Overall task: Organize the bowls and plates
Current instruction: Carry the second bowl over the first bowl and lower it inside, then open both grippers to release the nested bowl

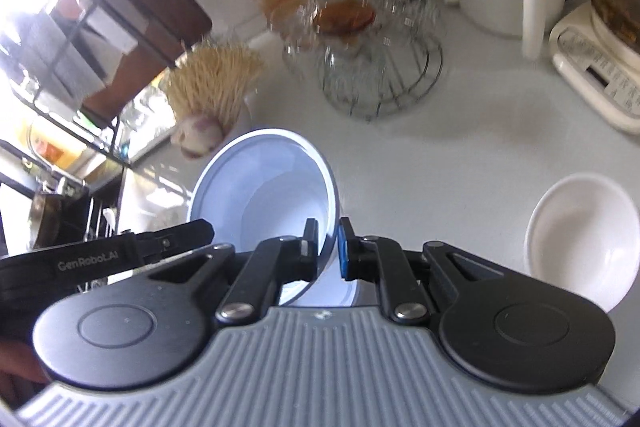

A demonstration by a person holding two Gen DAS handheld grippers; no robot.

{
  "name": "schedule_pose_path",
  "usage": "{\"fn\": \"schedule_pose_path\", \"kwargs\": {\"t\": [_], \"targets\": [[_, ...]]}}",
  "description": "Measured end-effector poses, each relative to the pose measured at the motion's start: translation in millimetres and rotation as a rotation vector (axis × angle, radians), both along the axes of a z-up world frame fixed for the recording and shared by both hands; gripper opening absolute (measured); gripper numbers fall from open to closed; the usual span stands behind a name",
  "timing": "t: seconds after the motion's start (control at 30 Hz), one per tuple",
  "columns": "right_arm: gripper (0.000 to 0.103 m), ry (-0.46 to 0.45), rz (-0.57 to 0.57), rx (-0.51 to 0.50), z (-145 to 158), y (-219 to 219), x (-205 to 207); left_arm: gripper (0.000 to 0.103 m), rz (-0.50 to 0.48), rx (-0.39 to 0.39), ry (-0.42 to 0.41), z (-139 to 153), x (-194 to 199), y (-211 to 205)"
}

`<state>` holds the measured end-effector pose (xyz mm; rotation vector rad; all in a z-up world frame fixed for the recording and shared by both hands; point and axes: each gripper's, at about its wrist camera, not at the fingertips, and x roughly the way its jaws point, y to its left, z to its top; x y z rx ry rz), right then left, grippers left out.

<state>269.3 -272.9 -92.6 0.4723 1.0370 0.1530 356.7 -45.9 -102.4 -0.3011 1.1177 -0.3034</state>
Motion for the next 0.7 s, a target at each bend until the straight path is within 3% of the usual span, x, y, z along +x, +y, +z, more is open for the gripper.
{"fn": "schedule_pose_path", "kwargs": {"t": [0.37,0.7], "targets": [[0.014,0.074,0.011,-0.028,-28.6,19.0,-4.8,0.011,-0.009,0.041,0.1,-38.1,-0.6,14.5],[0.017,0.1,-0.004,-0.028,-35.9,19.2,-3.6,0.012,-0.016,0.073,0.097,-40.5,5.0,15.2]]}}
